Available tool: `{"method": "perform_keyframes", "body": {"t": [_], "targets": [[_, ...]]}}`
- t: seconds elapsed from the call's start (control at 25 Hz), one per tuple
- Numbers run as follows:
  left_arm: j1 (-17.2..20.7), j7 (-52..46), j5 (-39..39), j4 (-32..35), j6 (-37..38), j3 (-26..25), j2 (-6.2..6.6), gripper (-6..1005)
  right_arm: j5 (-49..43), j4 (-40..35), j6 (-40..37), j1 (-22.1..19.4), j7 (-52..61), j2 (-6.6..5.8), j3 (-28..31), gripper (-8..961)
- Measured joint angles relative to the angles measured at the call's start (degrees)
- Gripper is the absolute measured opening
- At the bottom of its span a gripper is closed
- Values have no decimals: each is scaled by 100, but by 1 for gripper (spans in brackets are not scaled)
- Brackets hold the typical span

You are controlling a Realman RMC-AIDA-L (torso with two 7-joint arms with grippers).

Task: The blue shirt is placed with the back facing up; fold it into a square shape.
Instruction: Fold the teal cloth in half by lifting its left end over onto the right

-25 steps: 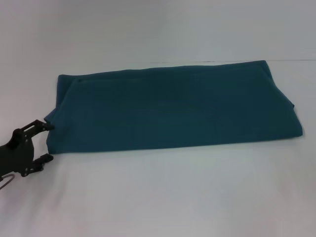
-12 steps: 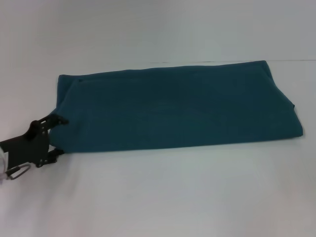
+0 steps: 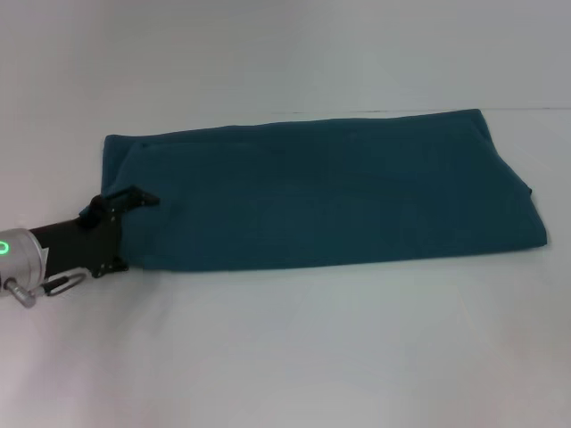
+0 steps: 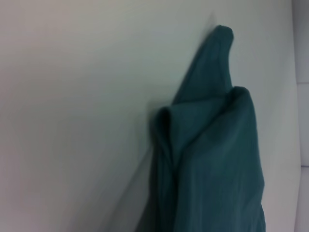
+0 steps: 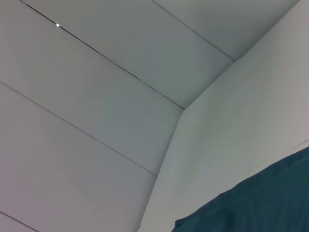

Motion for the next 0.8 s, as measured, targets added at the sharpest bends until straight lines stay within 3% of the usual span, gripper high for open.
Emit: {"method": "perform_keyframes", "body": {"t": [0.28,0.52,0.8], "targets": [[62,233,-55,330,142,116,-67,795,14,72,-34,-5,3,-16,127,896],[187,435,-62,303,147,103,-54,600,5,112,-2,-21,0,-31,142,893],[216,694,-78,287,139,55,-73,300,0,128,89,-95,20,-45,153,889]]}}
